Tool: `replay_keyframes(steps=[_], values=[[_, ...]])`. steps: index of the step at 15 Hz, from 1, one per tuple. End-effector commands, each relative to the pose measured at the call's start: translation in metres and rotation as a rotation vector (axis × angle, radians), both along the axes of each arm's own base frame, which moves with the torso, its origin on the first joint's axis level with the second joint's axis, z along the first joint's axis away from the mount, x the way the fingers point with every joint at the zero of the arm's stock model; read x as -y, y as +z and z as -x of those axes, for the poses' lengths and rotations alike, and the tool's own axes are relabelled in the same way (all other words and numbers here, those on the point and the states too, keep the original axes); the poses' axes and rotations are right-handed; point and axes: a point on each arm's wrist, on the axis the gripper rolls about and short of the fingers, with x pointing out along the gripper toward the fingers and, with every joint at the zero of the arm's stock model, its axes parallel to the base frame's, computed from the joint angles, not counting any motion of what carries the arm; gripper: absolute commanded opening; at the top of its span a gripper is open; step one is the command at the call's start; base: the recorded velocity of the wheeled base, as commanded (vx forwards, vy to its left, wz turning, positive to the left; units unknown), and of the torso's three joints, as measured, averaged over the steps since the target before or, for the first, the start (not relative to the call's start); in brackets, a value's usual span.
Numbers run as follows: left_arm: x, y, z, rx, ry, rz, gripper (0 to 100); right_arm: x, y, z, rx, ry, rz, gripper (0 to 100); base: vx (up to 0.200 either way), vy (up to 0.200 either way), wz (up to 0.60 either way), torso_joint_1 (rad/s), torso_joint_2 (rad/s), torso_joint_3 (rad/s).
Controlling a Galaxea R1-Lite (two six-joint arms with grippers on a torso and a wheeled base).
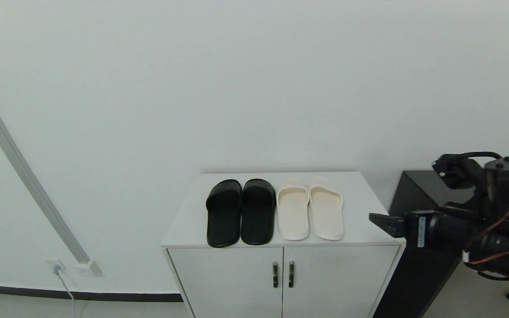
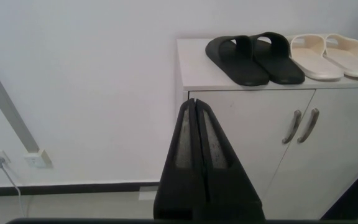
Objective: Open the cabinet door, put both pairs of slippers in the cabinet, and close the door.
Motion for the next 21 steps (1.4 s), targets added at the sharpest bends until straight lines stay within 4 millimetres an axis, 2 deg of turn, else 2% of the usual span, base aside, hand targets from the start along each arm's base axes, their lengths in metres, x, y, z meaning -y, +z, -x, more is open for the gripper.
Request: replay_keyframes(steps=[1, 3, 6, 8, 11, 15, 17, 21], values=[[0.0, 0.0, 0.0, -0.002, 0.0, 0.001, 0, -0.044, -0.015, -0.025, -0.042, -0.015, 0.019, 100, 0.0, 0.0, 0.0, 0.0, 0.0, 0.0], [0.0, 0.0, 0.0, -0.002, 0.0, 0.001, 0, -0.063, -0.019, -0.041, -0.031, -0.036, 0.032, 100, 0.0, 0.0, 0.0, 0.0, 0.0, 0.0], [0.0, 0.0, 0.0, -0.002, 0.0, 0.005, 0, -0.08, -0.026, -0.064, 0.028, -0.103, 0.034, 100, 0.0, 0.0, 0.0, 0.0, 0.0, 0.0], [0.0, 0.0, 0.0, -0.002, 0.0, 0.004, 0, -0.087, -0.031, -0.071, 0.034, -0.104, 0.041, 100, 0.0, 0.0, 0.0, 0.0, 0.0, 0.0], [0.0, 0.0, 0.0, -0.002, 0.0, 0.004, 0, -0.1, -0.049, -0.089, 0.021, -0.138, 0.078, 100, 0.0, 0.0, 0.0, 0.0, 0.0, 0.0], [0.0, 0.0, 0.0, -0.002, 0.0, 0.004, 0, -0.114, -0.054, -0.106, 0.048, -0.141, 0.062, 100, 0.0, 0.0, 0.0, 0.0, 0.0, 0.0], [0.0, 0.0, 0.0, -0.002, 0.0, 0.004, 0, -0.118, -0.063, -0.111, 0.039, -0.137, 0.081, 100, 0.0, 0.0, 0.0, 0.0, 0.0, 0.0], [0.0, 0.0, 0.0, -0.002, 0.0, 0.004, 0, -0.134, -0.089, -0.137, 0.064, -0.16, 0.095, 100, 0.0, 0.0, 0.0, 0.0, 0.0, 0.0]])
